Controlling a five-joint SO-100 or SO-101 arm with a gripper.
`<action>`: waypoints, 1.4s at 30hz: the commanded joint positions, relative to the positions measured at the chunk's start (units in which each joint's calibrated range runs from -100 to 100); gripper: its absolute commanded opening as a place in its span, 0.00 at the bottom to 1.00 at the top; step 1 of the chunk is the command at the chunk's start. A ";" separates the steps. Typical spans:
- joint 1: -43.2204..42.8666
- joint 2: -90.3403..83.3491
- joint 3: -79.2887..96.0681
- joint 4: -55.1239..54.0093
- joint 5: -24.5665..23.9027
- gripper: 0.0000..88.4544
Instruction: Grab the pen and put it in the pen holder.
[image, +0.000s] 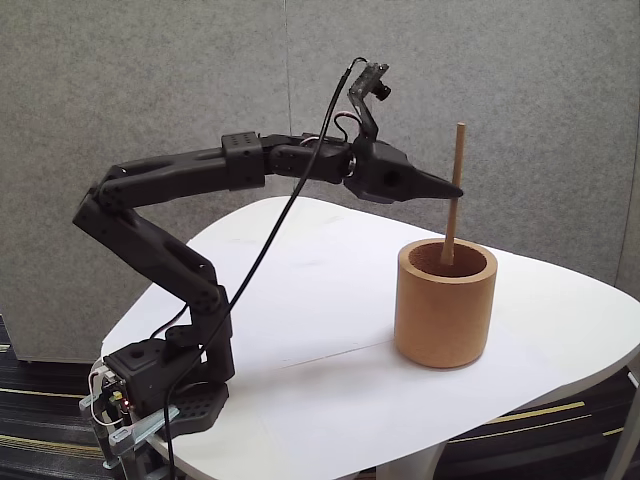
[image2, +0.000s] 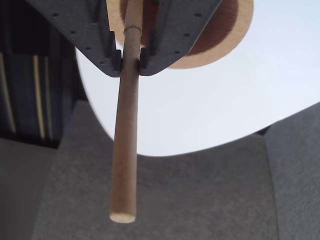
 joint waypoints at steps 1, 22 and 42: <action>0.32 -1.39 1.53 -0.93 0.26 0.01; -0.78 5.12 -2.17 -0.25 -0.11 0.01; -4.00 17.72 -2.08 -0.17 -0.21 0.01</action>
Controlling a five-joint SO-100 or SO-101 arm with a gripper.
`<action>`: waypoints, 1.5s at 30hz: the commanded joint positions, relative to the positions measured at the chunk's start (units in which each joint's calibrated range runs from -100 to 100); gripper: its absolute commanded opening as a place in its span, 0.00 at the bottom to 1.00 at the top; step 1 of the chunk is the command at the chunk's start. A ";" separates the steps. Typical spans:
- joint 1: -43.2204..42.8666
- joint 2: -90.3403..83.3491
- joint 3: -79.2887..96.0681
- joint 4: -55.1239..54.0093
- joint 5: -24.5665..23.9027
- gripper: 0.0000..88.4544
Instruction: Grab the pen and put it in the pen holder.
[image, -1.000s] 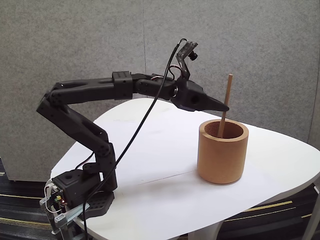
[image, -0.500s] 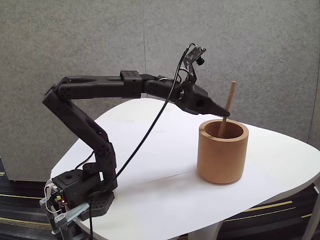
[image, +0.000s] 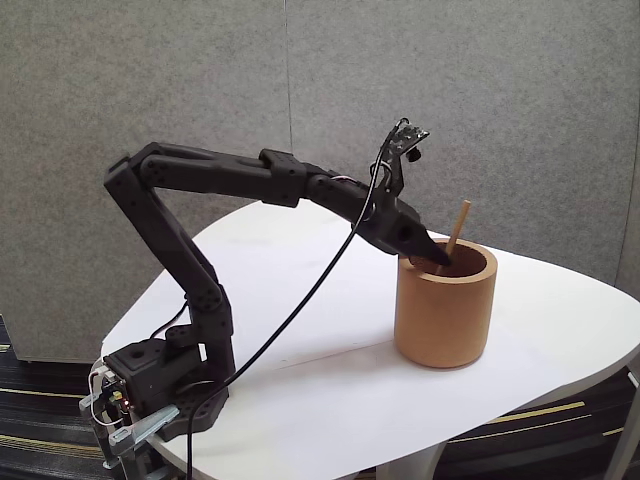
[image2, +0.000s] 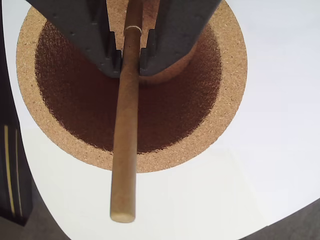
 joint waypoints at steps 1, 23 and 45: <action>-0.11 0.45 -3.34 -0.17 -0.21 0.01; 0.26 0.37 -0.81 -0.17 -0.21 0.10; 0.04 -0.28 -2.80 -0.08 -0.21 0.31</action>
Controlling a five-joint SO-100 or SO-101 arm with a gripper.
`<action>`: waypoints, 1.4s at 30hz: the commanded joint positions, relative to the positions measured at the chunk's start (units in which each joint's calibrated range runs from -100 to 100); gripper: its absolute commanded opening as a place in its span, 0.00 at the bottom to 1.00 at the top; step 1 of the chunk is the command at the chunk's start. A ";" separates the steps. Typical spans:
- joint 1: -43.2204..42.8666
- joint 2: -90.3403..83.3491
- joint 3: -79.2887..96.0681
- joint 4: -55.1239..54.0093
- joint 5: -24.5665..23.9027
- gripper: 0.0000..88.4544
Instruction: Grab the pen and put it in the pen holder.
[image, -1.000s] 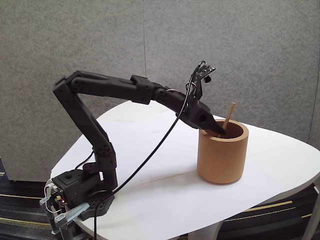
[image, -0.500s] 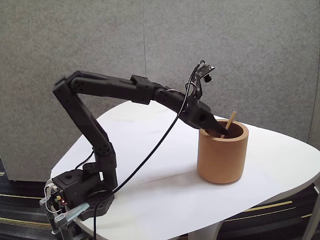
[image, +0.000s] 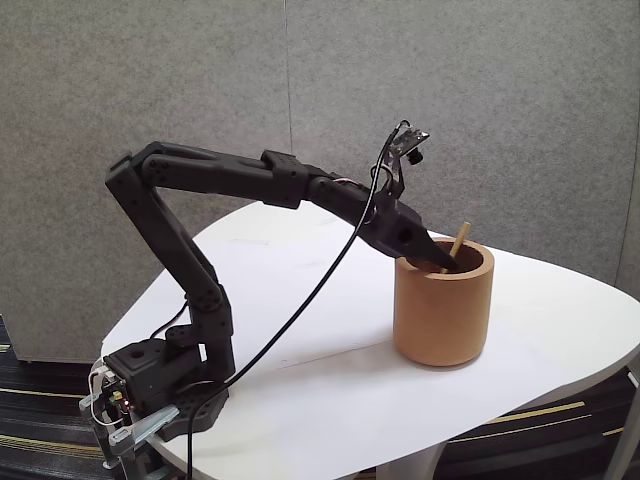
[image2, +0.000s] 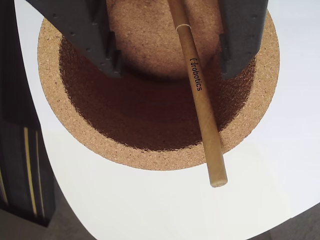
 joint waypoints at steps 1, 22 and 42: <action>-0.40 -1.12 -3.70 -0.08 -0.21 0.31; -3.40 -12.27 -25.09 0.00 -0.21 0.31; -10.87 -45.13 5.42 31.69 -41.33 0.30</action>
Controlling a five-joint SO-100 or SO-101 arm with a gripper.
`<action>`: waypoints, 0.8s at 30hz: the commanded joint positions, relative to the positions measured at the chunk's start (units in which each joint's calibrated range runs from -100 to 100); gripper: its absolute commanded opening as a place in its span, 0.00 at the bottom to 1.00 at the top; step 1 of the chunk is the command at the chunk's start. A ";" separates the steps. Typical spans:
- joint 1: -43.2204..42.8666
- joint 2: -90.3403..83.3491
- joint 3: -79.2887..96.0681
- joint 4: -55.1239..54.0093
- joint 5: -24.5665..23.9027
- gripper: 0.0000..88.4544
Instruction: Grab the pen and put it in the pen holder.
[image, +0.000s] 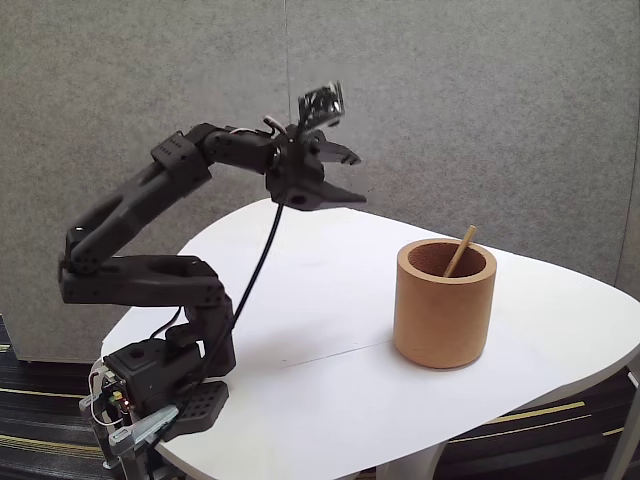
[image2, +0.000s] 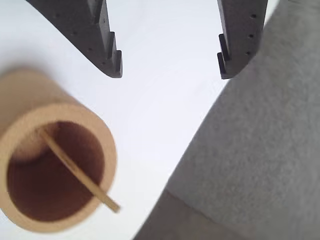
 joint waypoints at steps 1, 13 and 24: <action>-0.29 -2.01 4.06 0.59 -16.12 0.30; 0.37 -5.43 28.97 0.93 -26.60 0.30; 0.59 -5.43 38.63 0.93 -26.60 0.30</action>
